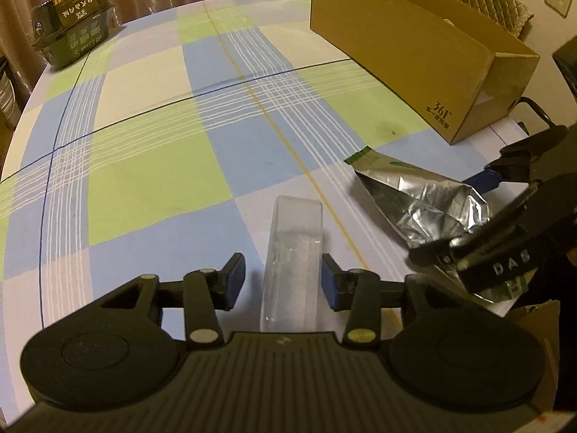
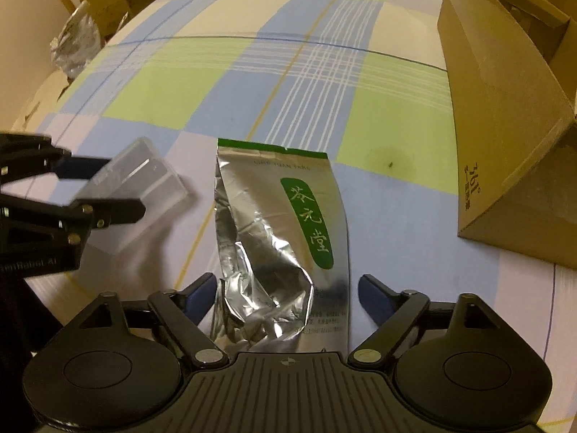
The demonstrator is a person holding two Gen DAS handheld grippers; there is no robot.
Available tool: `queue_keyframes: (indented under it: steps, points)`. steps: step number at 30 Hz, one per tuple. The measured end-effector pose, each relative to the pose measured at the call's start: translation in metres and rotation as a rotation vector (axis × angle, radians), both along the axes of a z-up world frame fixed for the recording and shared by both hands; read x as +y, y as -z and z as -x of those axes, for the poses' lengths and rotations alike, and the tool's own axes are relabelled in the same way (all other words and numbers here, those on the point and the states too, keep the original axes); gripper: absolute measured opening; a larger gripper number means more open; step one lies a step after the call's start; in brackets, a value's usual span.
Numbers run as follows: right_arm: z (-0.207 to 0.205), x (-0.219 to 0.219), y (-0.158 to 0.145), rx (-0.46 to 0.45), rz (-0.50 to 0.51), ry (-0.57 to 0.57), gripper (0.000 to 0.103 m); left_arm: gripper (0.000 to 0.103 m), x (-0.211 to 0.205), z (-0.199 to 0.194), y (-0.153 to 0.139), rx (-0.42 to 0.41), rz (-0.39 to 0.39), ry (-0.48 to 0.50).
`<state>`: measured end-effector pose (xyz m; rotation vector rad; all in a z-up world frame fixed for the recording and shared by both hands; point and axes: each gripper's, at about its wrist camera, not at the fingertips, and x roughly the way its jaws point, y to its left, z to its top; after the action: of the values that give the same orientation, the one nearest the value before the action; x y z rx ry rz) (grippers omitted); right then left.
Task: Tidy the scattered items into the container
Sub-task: 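Lift the clear case with the left gripper while the right lifts the tea pouch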
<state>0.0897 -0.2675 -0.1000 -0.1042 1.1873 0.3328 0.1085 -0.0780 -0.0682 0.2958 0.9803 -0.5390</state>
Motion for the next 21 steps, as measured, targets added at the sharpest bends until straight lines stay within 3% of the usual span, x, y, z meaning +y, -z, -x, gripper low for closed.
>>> queue_keyframes:
  steps: [8,12,17,21]
  points:
    - [0.005,-0.001,0.006,-0.021,0.031,-0.048,0.085,0.041,-0.007,-0.008,0.004,0.016,-0.022,0.028]
    - [0.005,-0.001,0.002,-0.042,0.038,-0.039,0.067,0.039,-0.011,-0.009,0.005,0.023,-0.040,0.047]
    - [0.008,-0.001,-0.003,-0.062,0.030,-0.032,0.055,0.027,-0.015,-0.008,0.007,0.035,-0.057,0.069]
    - [0.012,-0.008,-0.010,-0.091,0.012,-0.007,0.050,0.026,-0.013,-0.002,0.005,0.032,-0.058,0.075]
